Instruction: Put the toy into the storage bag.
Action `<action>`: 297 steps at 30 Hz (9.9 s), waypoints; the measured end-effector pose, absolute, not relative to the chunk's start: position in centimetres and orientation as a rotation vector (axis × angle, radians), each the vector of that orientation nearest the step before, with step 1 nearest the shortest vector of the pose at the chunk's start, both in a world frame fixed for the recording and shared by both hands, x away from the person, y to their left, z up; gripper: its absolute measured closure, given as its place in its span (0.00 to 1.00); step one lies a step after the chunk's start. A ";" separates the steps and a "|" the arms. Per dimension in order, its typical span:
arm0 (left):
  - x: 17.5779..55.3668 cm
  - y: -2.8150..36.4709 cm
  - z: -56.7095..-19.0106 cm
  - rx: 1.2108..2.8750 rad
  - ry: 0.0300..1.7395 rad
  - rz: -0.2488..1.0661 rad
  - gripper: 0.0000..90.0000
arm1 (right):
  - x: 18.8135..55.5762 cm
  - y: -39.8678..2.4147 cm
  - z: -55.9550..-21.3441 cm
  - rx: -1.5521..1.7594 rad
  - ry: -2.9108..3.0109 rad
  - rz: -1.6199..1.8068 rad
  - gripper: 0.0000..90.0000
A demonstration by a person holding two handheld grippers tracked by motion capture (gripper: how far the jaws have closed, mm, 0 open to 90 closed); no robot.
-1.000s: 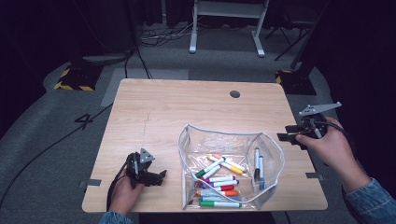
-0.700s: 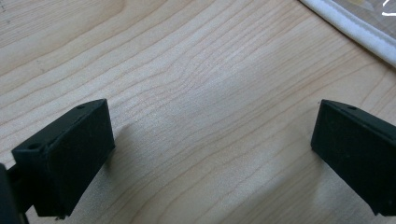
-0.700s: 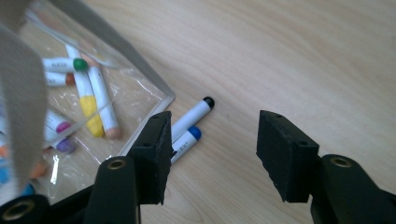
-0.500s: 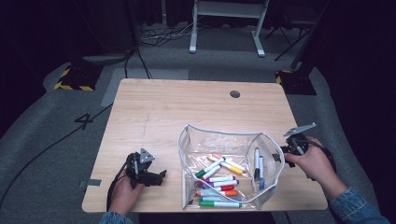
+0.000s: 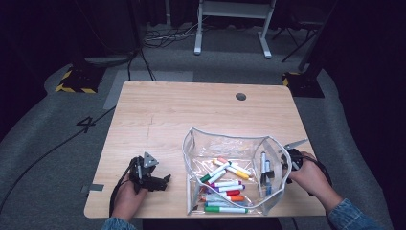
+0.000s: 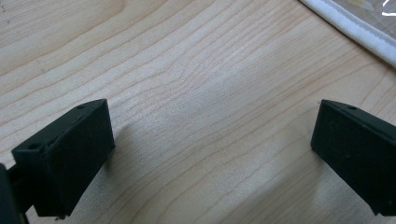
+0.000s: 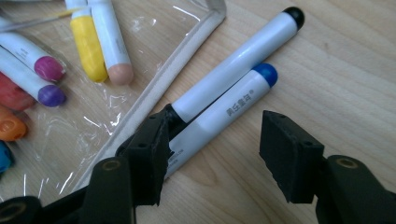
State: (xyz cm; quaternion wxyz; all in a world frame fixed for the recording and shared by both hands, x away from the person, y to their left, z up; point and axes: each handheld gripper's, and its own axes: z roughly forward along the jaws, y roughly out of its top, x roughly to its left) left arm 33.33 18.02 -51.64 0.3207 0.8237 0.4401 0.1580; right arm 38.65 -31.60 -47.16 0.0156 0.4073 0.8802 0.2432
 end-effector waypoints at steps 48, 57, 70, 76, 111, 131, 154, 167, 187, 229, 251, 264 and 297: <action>33.3 18.0 -51.6 2.165 1.156 0.416 0.00 | 36.9 -33.2 -37.3 1.230 2.616 0.739 0.85; 33.3 18.0 -51.6 2.164 1.156 0.415 0.00 | 36.0 -31.5 -33.5 1.106 2.627 0.779 0.85; 33.3 18.0 -51.6 2.164 1.156 0.415 0.00 | 34.9 -29.8 -29.0 0.960 2.599 0.751 0.85; 33.3 18.0 -51.6 2.164 1.156 0.415 0.00 | 34.1 -28.8 -27.0 0.911 2.614 0.812 0.85; 33.3 18.0 -51.7 2.159 1.162 0.411 0.00 | 31.4 -15.5 -29.4 0.370 3.008 0.747 0.85; 33.3 18.0 -51.7 2.158 1.160 0.413 0.00 | 31.3 -11.7 -35.1 0.292 3.180 0.465 0.85; 33.3 18.0 -51.7 2.159 1.160 0.413 0.00 | 32.3 -13.7 -34.9 0.359 3.011 0.719 0.54; 33.3 18.0 -51.7 2.159 1.160 0.413 0.00 | 33.1 -19.5 -29.5 0.536 2.768 0.943 0.55; 33.3 17.9 -51.7 2.153 1.166 0.409 0.00 | 36.0 -31.5 -29.0 0.975 2.512 1.020 0.56; 33.3 17.9 -51.7 2.153 1.164 0.410 0.00 | 39.8 -30.9 -48.3 1.232 2.626 0.830 0.66; 33.3 17.9 -51.7 2.153 1.166 0.409 0.00 | 38.9 -32.2 -41.6 1.257 2.626 0.730 0.86; 33.3 17.9 -51.7 2.153 1.164 0.409 0.00 | 37.1 -32.2 -34.7 1.153 2.601 0.757 0.86; 33.4 18.0 -51.7 2.157 1.159 0.421 0.00 | 32.7 -23.0 -27.8 0.712 2.775 0.888 0.86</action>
